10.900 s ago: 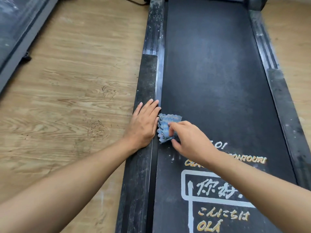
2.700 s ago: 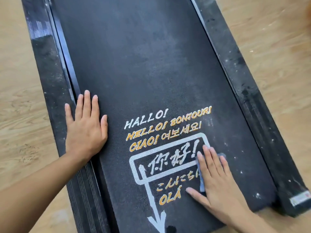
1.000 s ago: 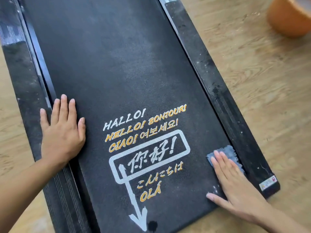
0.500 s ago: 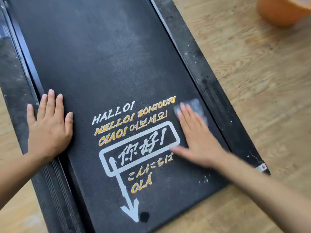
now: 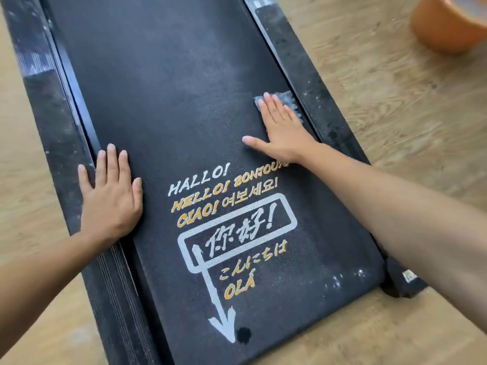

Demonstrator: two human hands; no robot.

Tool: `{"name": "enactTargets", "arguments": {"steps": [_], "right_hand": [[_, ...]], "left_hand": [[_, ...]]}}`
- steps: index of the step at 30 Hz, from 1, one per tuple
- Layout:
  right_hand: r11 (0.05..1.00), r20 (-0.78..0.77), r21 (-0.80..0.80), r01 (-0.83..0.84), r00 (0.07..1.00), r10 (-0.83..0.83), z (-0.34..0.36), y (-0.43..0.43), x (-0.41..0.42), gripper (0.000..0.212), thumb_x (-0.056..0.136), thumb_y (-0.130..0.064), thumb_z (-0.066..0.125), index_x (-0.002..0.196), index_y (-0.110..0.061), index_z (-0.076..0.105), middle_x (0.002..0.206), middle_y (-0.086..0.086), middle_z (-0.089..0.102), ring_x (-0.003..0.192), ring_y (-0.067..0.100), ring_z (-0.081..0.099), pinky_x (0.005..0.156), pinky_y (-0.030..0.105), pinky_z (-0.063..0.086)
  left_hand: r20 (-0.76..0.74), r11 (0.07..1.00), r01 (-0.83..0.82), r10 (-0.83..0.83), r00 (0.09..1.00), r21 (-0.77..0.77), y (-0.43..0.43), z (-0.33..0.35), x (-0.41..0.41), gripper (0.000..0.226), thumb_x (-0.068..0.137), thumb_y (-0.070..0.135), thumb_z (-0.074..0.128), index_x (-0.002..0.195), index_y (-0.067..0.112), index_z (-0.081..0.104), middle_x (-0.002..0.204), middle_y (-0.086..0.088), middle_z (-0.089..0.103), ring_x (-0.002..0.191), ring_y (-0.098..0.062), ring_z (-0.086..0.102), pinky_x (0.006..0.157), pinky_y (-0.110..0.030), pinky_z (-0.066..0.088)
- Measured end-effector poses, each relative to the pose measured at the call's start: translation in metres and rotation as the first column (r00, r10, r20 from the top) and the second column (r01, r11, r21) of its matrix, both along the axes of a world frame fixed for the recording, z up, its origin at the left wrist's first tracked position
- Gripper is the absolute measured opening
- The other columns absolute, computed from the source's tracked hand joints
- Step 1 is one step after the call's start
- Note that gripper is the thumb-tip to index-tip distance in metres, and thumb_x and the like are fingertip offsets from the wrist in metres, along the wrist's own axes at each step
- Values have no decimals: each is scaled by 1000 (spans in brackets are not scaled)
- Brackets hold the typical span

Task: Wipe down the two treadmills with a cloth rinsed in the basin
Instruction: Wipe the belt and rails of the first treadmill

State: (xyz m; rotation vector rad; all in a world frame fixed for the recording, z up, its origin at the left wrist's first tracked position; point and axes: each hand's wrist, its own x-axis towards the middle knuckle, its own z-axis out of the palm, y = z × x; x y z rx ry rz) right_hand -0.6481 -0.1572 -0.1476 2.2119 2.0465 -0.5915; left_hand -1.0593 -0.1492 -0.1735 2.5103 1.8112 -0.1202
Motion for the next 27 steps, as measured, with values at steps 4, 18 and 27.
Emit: {"name": "enactTargets", "arguments": {"steps": [4, 18, 27], "right_hand": [[998, -42, -6, -64, 997, 64, 8, -98, -9, 104, 97, -82, 25, 165, -14, -14, 172, 4, -25, 158, 15, -26, 131, 42, -7], [999, -174, 47, 2, 985, 6, 32, -141, 13, 38, 81, -14, 74, 103, -43, 62, 89, -17, 56, 102, 5, 48, 89, 35, 42], [939, -458, 253, 235, 884, -98, 104, -25, 36, 31, 90, -3, 68, 85, -29, 52, 76, 7, 68, 65, 13, 59, 65, 34, 44]], "left_hand": [[-50, 978, -7, -4, 999, -208, 12, 7, -8, 78, 107, 59, 2, 168, 10, -5, 175, -8, -20, 161, -24, -20, 125, -60, -14], [36, 870, 20, -3, 999, -493, 30, 19, -12, 92, 106, 63, 31, 163, 18, -26, 163, -2, -46, 150, -18, -44, 117, -57, -29], [2, 876, 2, -2, 1000, -482, 30, 18, -11, 90, 106, 63, 27, 162, 17, -28, 163, -3, -46, 151, -20, -42, 119, -58, -27]]}}
